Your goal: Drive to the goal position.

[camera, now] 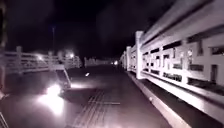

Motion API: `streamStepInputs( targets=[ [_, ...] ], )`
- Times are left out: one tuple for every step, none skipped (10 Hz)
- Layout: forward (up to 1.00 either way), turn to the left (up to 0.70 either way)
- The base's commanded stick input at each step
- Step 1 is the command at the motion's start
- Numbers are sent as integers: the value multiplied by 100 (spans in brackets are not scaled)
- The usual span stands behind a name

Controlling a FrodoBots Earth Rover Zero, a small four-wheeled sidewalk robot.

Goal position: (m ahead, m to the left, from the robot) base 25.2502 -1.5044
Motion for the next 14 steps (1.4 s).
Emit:
streamStepInputs(
  targets=[
    [70,0],
    [70,0],
    [70,0],
    [70,0],
    [70,0],
    [70,0],
    [70,0],
    [70,0],
    [70,0],
    [70,0],
    [70,0],
    [70,0],
    [70,0],
    [70,0]
  ],
)
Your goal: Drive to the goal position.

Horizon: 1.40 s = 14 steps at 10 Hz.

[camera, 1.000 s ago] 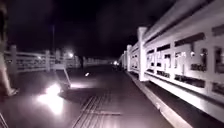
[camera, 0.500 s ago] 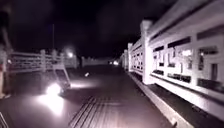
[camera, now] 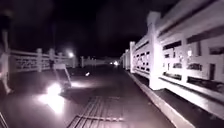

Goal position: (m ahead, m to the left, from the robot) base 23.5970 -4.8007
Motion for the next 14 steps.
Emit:
streamStepInputs(
  targets=[
    [70,0],
    [70,0],
    [70,0],
    [70,0],
    [70,0],
    [70,0],
    [70,0],
    [70,0],
    [70,0],
    [70,0],
    [70,0],
    [70,0],
    [70,0],
    [70,0]
  ],
)
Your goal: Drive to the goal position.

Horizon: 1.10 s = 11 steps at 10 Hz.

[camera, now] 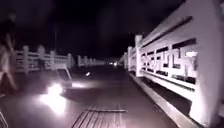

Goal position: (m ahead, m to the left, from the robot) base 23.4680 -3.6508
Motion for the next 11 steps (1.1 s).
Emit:
streamStepInputs(
  targets=[
    [70,0],
    [70,0],
    [70,0],
    [70,0],
    [70,0],
    [70,0],
    [70,0],
    [70,0],
    [70,0],
    [70,0],
    [70,0]
  ],
)
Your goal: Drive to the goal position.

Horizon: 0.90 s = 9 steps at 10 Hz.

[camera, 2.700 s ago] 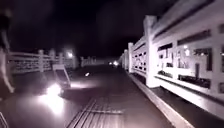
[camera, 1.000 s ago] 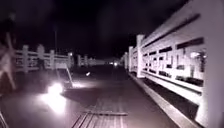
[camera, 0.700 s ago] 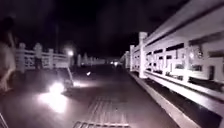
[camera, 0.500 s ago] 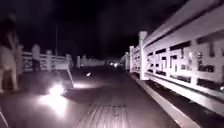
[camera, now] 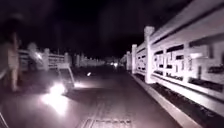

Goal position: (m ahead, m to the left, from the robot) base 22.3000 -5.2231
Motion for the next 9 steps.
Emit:
streamStepInputs(
  targets=[
    [70,0],
    [70,0],
    [70,0],
    [70,0],
    [70,0],
    [70,0],
    [70,0],
    [70,0],
    [70,0]
  ],
)
